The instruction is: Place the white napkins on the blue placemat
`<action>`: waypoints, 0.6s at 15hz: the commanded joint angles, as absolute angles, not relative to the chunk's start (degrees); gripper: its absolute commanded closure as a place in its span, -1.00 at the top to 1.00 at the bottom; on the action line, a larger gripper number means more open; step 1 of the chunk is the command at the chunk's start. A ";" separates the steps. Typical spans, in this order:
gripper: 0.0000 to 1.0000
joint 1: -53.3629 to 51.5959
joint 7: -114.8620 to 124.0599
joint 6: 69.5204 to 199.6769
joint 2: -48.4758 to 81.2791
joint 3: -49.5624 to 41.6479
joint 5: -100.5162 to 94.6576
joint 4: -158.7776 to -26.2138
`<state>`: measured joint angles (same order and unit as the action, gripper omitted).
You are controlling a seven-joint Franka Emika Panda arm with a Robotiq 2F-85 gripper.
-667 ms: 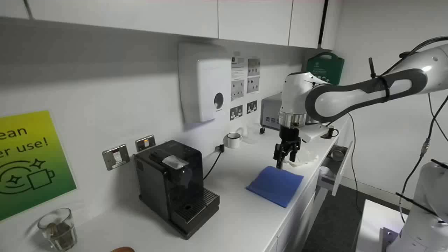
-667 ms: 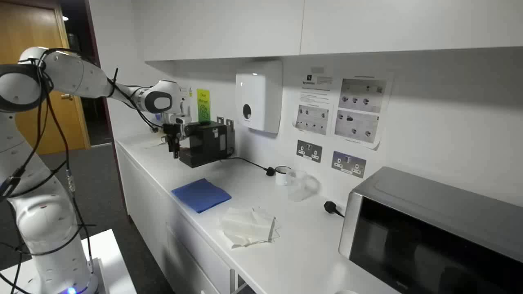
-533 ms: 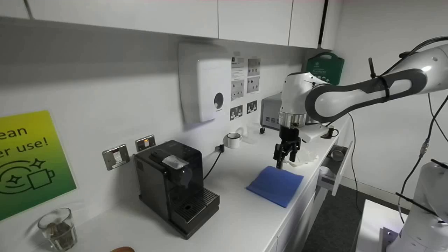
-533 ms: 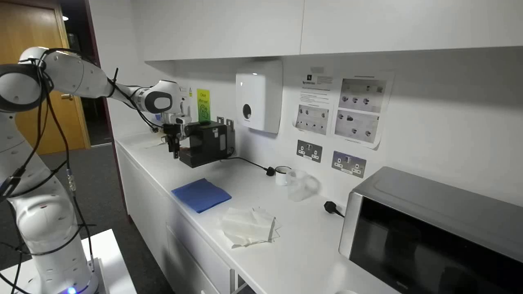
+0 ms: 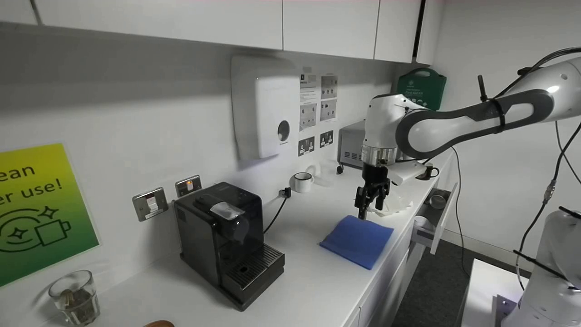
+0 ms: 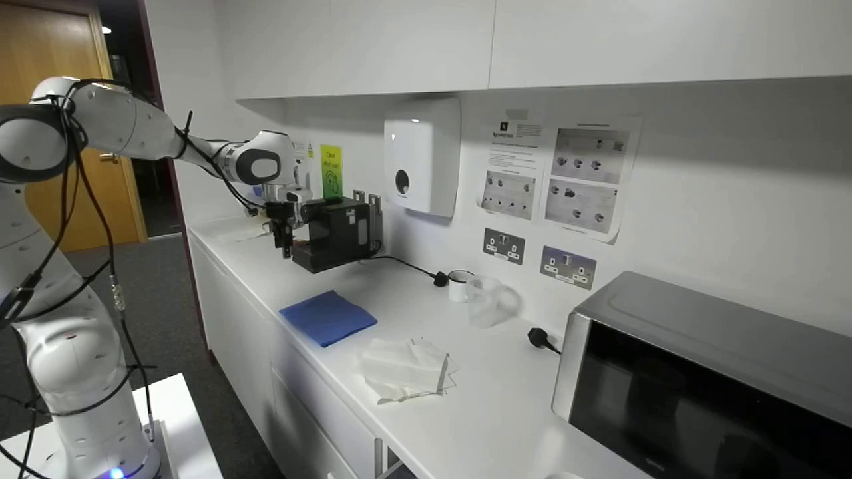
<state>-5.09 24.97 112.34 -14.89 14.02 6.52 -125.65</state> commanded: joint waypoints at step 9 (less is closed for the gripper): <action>1.00 -4.42 23.00 112.18 -16.24 11.00 -0.64 -127.50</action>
<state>-4.93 24.76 112.30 -14.89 12.47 0.95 -126.23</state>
